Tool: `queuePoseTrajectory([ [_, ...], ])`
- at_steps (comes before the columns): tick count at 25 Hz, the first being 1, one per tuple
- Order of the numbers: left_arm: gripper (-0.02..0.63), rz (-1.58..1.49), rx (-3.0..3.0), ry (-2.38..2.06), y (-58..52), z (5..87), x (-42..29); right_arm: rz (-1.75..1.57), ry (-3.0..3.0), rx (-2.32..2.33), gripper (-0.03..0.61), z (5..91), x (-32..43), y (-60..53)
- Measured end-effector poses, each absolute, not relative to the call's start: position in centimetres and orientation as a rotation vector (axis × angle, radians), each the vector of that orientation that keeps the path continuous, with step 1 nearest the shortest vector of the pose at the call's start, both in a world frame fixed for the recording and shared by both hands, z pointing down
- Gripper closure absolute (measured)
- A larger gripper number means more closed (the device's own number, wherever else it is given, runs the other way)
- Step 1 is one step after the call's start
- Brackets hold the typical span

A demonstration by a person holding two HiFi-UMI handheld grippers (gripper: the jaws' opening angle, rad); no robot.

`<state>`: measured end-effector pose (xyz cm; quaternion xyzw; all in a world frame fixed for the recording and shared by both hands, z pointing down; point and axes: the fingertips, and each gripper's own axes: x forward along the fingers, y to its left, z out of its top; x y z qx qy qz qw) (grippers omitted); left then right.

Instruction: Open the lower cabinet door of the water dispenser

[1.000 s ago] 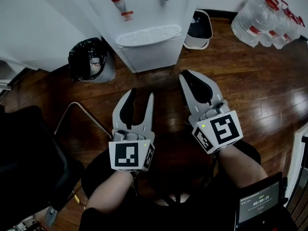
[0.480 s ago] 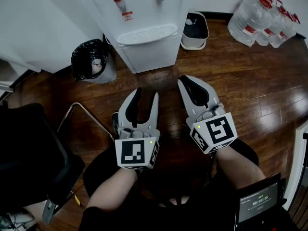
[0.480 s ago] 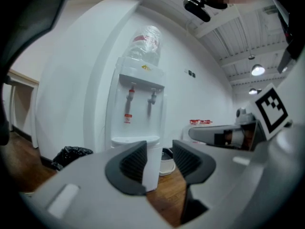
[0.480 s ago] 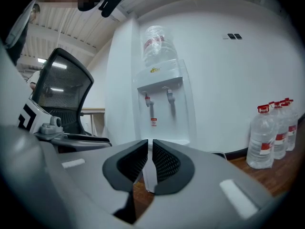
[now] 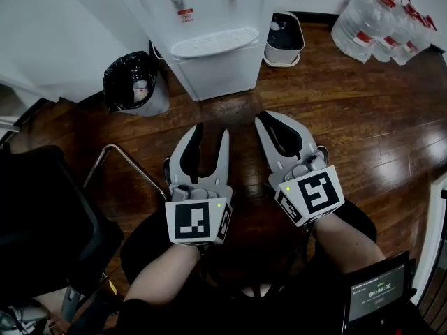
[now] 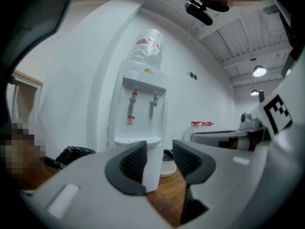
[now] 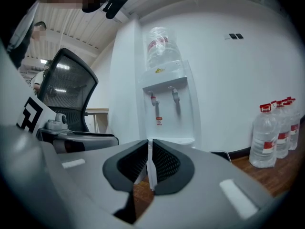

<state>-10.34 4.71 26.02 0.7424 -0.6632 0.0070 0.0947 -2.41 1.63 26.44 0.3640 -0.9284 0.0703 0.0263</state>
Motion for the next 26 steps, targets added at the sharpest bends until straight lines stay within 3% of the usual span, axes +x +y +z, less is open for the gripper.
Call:
queuePoseTrajectory([
  [26, 0.425, 0.009, 2.185, -1.947, 2.4, 26.4, -10.8, 0.253, -2.871, 1.100, 0.551, 26.8, -3.4, -0.3],
])
